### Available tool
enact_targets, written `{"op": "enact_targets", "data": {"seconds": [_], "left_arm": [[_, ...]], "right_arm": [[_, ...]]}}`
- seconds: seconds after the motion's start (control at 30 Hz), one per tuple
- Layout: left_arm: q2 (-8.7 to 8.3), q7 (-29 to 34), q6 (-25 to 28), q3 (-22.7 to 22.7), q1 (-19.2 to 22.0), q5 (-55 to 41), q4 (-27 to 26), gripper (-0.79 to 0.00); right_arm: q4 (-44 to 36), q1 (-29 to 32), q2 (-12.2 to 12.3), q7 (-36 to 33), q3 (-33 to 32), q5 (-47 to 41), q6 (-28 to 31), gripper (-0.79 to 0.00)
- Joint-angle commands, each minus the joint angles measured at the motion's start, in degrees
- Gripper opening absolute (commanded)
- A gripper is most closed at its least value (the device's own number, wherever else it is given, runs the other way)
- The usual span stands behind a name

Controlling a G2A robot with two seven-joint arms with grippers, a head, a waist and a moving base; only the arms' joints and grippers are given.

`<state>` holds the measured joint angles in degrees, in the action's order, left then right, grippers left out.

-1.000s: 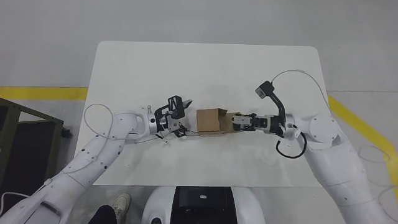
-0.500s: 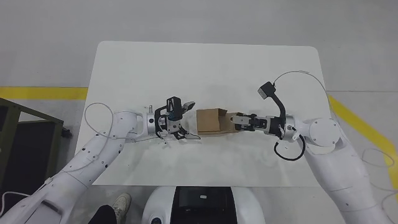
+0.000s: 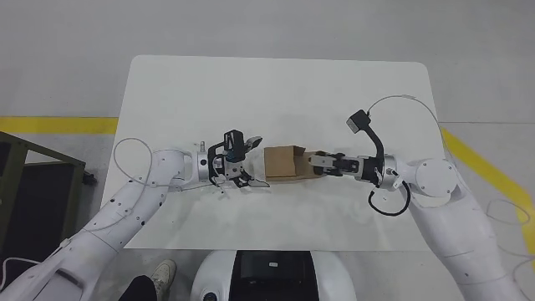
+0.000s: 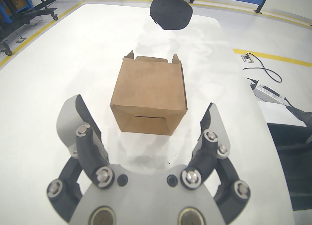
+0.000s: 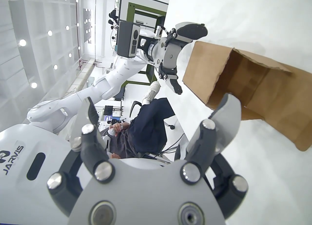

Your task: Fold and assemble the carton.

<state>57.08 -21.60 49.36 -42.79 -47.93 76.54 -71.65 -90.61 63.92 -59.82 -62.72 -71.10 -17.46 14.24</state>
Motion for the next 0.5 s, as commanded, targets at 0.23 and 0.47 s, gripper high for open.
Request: {"op": "enact_targets", "data": {"seconds": [0.23, 0.47], "left_arm": [[0.00, 0.0, 0.0, 0.0, 0.0, 0.0, 0.0, 0.000], [0.10, 1.7, -1.7, -0.7, -1.1, -1.1, -0.7, 0.000]], "right_arm": [[0.0, 0.0, 0.0, 0.0, 0.0, 0.0, 0.0, -0.785], [-2.3, 1.0, 0.3, 0.8, -0.2, 3.7, -0.9, -0.785]]}}
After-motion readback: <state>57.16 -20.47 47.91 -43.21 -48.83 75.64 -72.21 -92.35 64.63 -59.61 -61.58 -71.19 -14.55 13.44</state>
